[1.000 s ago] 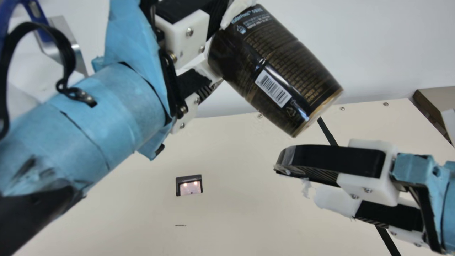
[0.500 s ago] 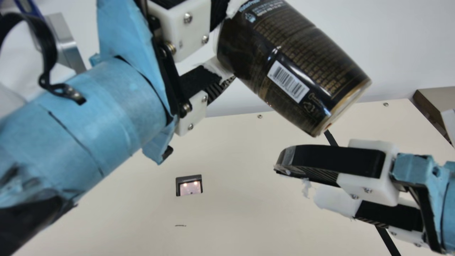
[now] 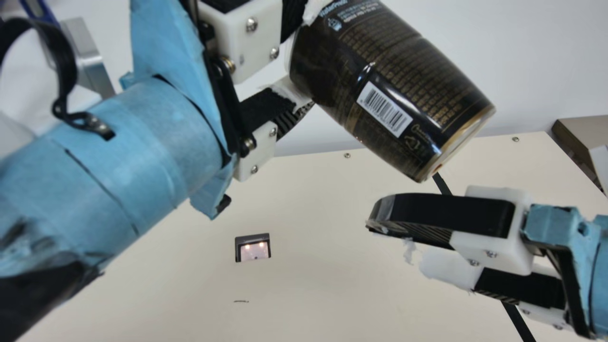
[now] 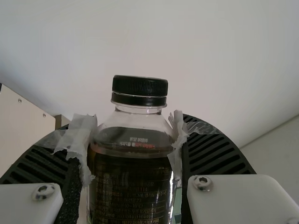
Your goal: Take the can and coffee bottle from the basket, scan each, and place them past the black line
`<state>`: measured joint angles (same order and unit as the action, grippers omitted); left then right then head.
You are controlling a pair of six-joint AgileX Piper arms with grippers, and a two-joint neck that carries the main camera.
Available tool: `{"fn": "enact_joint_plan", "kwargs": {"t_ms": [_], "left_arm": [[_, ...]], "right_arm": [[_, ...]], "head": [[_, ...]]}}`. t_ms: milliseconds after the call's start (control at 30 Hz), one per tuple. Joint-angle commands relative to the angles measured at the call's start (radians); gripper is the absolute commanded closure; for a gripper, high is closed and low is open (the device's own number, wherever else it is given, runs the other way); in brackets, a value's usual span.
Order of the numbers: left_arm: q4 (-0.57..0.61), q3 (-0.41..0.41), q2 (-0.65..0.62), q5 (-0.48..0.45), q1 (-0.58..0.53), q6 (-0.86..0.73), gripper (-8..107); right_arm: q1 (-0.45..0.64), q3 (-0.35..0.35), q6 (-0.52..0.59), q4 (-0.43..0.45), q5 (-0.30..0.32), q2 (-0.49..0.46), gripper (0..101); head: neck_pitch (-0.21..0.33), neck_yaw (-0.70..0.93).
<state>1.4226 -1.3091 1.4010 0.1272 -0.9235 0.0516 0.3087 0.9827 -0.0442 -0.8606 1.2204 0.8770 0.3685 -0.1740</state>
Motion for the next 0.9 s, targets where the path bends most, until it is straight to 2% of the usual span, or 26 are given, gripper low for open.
{"fn": "enact_joint_plan", "kwargs": {"t_ms": [0, 533, 867], "left_arm": [[-0.005, 0.009, -0.002, 0.008, 0.009, -0.009, 89], [-0.009, 0.160, -0.114, 0.031, 0.210, -0.004, 89], [-0.135, 0.289, -0.204, -0.015, 0.288, 0.126, 89]], "right_arm": [[0.000, 0.000, 0.000, 0.000, 0.000, 0.000, 0], [0.000, 0.000, 0.000, 0.000, 0.000, 0.000, 0], [0.000, 0.000, 0.000, 0.000, 0.000, 0.000, 0]], "head": [[0.009, -0.009], [0.009, -0.009], [0.009, -0.009]]}}
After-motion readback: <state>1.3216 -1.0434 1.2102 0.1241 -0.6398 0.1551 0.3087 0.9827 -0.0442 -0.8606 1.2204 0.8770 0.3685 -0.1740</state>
